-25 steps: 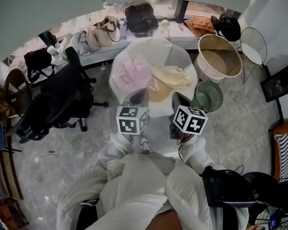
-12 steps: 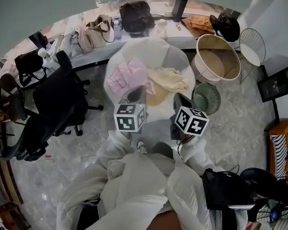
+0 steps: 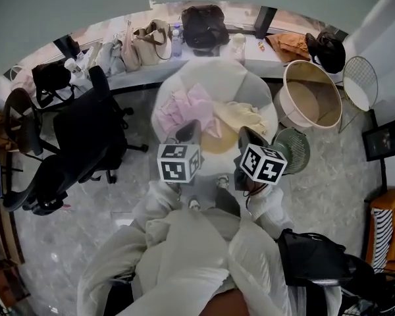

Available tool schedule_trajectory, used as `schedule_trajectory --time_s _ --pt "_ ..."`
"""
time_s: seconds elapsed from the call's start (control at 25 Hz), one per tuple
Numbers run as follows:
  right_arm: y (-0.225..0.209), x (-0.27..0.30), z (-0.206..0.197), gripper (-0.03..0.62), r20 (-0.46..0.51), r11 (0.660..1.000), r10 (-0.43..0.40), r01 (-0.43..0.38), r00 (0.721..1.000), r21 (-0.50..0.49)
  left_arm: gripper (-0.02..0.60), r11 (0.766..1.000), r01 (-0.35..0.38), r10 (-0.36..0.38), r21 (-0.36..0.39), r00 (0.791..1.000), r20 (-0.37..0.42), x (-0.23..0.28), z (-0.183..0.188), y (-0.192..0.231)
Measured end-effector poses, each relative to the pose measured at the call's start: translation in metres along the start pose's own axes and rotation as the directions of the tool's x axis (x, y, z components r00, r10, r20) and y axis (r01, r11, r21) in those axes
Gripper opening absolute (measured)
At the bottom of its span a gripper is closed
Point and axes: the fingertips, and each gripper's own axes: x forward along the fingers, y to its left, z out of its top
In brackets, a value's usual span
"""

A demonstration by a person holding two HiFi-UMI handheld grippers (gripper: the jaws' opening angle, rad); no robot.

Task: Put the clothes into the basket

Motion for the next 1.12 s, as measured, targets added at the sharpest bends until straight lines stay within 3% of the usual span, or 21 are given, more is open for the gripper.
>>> schedule_trajectory --time_s 0.28,0.56,1.12 --pt "-0.009 0.021 0.021 0.023 -0.001 0.999 0.029 -0.029 1.0 -0.034 0.006 0.998 -0.053 0.053 -0.021 0.998 0.025 0.02 0.014 0.013" --pt "-0.038 0.039 0.011 0.023 -0.063 1.0 0.019 -0.019 0.998 -0.006 0.006 0.992 -0.113 0.111 -0.065 0.993 -0.029 0.04 -0.005 0.024" --pt "-0.061 0.104 -0.092 0.023 -0.283 0.996 0.085 -0.083 0.955 0.02 0.006 0.958 -0.243 0.207 -0.151 0.953 -0.222 0.072 -0.111 0.053"
